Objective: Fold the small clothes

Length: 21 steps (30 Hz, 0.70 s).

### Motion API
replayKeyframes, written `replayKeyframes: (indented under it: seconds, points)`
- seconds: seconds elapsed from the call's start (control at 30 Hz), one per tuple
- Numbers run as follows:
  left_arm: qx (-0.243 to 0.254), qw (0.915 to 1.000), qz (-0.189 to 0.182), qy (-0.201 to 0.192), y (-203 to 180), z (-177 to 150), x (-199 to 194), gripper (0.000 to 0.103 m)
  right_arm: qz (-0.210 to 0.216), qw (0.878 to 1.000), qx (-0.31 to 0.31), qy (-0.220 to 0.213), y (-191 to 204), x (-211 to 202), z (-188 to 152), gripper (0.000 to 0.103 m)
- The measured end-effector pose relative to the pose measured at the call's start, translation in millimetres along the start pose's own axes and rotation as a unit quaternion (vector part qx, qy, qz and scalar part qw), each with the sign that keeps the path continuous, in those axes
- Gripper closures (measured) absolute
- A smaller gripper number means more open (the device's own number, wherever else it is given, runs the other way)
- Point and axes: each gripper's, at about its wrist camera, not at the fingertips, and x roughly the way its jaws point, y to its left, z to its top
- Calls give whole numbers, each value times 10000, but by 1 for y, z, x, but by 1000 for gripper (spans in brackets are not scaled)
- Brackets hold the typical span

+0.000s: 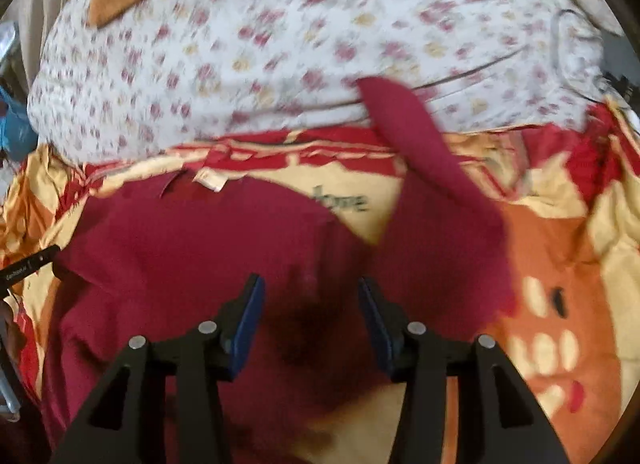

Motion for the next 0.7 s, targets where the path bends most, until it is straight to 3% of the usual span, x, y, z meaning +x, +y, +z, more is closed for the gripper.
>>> replayKeyframes:
  seconds: [0.07, 0.13, 0.23, 0.33, 0.5, 0.7]
  points:
    - [13, 9999, -140, -40, -8, 0, -6, 91, -102, 9997, 122, -158, -19, -21, -3, 46]
    - [66, 9996, -268, -47, -19, -2, -9, 90, -230, 9991, 252, -248, -37, -34, -4, 38]
    - [185, 9994, -299, 43, -34, -5, -4, 90, -444, 9977, 469, -228, -63, -40, -7, 37]
    - [355, 9989, -226, 185, -49, -10, 6, 90, -370, 9976, 543, -197, -70, -38, -7, 37]
    - [595, 9977, 48, 313, -61, -15, 20, 89, -131, 9981, 583, -158, -64, -9, 13, 37]
    - [529, 9979, -118, 350, -56, -13, 22, 86, -233, 9971, 660, 298, -64, 53, 40, 37]
